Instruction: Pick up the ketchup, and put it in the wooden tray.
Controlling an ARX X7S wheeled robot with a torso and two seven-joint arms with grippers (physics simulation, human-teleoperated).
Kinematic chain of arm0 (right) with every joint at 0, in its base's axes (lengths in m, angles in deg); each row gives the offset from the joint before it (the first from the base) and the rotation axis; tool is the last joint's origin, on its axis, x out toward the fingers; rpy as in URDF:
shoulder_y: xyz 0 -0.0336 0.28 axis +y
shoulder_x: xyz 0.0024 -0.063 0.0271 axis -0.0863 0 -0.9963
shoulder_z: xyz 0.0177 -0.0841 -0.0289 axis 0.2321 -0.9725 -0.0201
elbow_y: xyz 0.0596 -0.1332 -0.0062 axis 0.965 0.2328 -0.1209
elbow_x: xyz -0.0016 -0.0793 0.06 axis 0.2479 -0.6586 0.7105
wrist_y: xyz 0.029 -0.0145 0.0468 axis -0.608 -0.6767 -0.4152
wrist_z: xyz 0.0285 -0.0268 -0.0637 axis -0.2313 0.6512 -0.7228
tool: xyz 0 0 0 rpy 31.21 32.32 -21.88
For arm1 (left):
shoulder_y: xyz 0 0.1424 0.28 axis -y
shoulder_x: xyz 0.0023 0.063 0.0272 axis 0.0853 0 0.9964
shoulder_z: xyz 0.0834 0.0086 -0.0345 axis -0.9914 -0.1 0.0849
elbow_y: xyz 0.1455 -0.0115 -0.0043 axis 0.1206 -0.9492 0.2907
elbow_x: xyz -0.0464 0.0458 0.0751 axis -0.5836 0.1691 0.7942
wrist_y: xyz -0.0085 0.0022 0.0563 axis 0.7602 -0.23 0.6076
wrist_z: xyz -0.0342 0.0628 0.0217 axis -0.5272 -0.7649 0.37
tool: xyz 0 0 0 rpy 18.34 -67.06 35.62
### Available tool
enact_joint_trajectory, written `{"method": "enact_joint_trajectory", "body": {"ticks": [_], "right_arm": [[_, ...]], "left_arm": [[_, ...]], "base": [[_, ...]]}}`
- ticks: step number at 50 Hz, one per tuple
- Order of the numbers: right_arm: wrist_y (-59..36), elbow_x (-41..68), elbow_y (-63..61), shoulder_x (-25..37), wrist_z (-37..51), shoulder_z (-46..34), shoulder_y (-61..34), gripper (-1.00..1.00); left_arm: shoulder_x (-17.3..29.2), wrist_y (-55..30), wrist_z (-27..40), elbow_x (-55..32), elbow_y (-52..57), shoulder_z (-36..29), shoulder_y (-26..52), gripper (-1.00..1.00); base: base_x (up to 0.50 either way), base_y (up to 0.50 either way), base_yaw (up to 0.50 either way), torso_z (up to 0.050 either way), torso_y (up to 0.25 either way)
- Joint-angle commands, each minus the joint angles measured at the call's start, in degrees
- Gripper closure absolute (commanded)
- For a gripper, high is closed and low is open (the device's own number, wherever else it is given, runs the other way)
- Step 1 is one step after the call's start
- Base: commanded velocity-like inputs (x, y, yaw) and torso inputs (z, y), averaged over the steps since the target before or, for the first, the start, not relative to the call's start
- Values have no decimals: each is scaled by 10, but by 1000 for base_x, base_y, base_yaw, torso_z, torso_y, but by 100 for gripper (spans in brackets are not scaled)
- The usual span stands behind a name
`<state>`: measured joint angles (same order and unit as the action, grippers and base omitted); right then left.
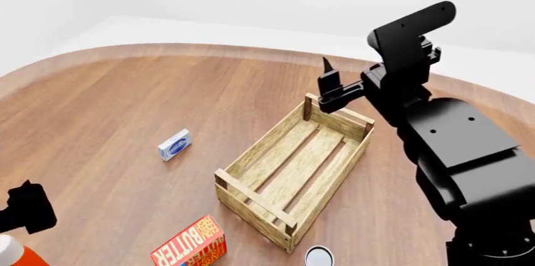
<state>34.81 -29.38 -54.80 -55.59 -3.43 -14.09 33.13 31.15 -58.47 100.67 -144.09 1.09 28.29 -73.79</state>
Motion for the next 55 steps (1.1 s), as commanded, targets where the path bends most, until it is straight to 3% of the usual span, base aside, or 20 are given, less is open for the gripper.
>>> {"method": "enact_joint_trajectory", "body": {"ticks": [1,14,28,42,55], "right_arm": [[0,0,0,-1,2,-5,-2,-100],[-1,1,-3,1,2,-11,2,-100],[-3,4,-2,-1,0,-19,-2,-100],[4,7,5,-4,0,-20,2,-100],[3,9,8,-4,-1,-24,-3,-100]], "left_arm": [[5,15,37,-44,-6,18,-45,-100],[-15,50,-25,40,11,14,-105,-100],[-33,84,-33,86,4,15,-129,-100],[-54,225,-117,282,-26,-81,-177,-100],[-62,299,-153,364,-76,-151,-182,-100]], "base": [[0,0,0,0,0],[0,0,0,0,0],[0,0,0,0,0],[0,0,0,0,0],[0,0,0,0,0]]}}
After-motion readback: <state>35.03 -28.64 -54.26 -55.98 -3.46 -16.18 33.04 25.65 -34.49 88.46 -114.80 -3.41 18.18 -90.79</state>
